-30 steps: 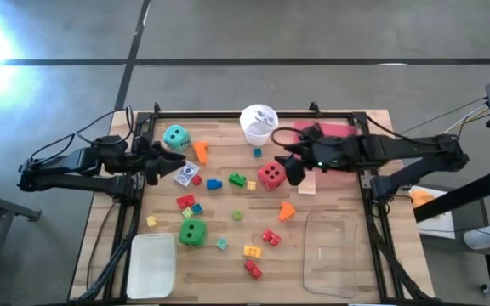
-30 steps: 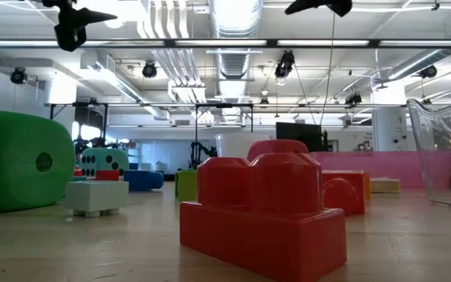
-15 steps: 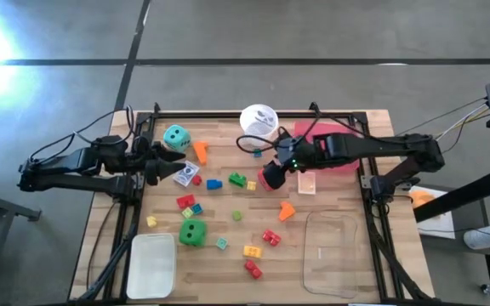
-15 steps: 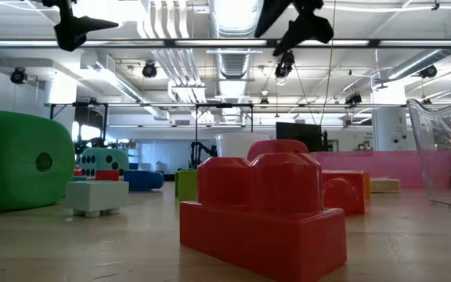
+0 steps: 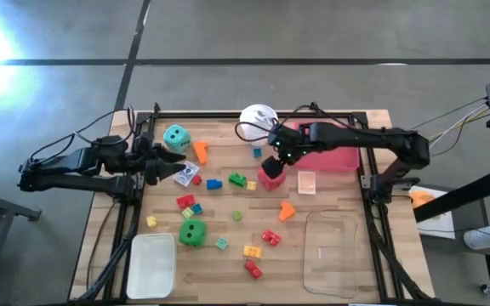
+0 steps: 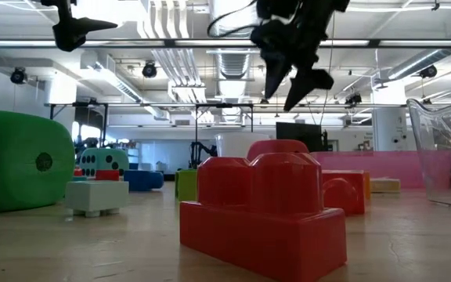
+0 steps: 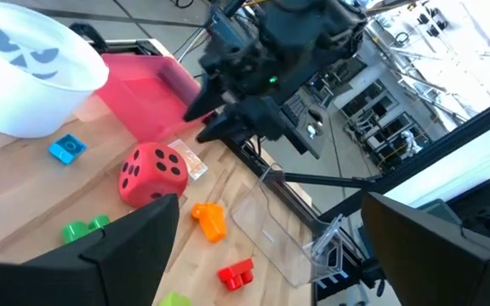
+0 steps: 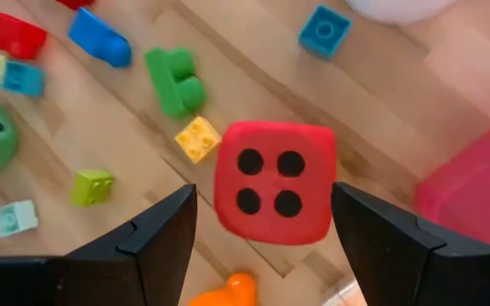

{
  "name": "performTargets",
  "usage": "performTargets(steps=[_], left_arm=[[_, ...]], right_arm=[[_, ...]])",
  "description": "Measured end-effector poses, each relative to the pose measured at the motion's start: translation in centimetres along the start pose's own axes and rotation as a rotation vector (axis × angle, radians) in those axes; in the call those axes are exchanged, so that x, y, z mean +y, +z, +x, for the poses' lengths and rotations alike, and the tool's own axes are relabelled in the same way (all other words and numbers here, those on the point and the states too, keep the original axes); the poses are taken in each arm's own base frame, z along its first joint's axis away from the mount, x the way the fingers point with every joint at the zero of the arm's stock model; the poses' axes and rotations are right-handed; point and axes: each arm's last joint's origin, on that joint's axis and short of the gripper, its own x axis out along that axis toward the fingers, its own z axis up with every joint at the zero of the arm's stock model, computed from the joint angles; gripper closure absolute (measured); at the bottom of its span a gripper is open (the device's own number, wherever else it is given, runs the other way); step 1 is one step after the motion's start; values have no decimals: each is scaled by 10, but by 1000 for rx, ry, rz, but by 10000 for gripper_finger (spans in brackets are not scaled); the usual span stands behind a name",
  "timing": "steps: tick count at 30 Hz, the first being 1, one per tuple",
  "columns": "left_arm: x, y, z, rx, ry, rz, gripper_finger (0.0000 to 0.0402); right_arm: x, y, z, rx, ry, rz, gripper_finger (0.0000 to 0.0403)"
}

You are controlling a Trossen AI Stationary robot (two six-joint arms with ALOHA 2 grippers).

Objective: Pick & Place Toys
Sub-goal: Put the red dice into the red bin

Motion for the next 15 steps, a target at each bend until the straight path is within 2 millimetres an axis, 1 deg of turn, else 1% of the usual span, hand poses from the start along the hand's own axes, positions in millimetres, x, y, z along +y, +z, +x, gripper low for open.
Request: performTargets(steps=[4, 7, 10, 15], left_arm=[[0, 0, 0, 0, 0, -6, 28], [0, 0, 0, 1, 0, -6, 28], [0, 0, 0, 3, -1, -7, 28], [0, 0, 0, 4, -1, -7, 28]], right_arm=[[-1, 2, 24, 65, -33, -36, 140], [-3, 3, 37, 92, -55, -56, 140], [-4, 3, 42, 101, -69, -72, 140], [-9, 4, 42, 92, -86, -94, 140]])
